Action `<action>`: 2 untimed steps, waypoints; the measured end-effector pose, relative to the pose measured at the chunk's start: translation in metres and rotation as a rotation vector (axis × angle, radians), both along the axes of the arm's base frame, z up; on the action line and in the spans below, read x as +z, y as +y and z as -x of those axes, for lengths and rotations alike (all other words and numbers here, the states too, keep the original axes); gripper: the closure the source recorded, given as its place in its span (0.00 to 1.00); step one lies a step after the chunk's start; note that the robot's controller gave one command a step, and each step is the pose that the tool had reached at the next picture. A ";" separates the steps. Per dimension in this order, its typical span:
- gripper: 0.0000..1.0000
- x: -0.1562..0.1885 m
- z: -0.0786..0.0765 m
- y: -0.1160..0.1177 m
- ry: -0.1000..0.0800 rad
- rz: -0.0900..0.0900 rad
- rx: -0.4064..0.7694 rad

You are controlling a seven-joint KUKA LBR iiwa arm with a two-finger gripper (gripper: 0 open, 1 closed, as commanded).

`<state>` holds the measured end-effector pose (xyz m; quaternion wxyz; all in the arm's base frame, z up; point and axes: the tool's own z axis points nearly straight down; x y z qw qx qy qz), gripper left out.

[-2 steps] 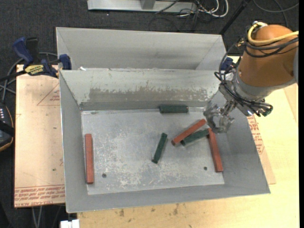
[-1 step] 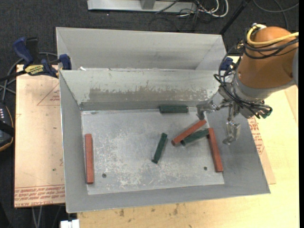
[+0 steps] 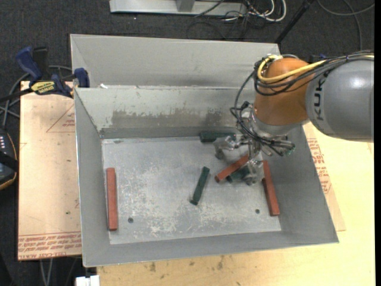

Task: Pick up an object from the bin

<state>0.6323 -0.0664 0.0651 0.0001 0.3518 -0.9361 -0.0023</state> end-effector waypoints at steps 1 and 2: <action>1.00 0.005 -0.001 -0.002 -0.004 0.002 -0.002; 1.00 0.152 -0.020 -0.008 -0.015 0.004 -0.051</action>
Offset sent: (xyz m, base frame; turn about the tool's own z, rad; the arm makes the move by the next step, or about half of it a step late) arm 0.0000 0.0000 0.0000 0.0000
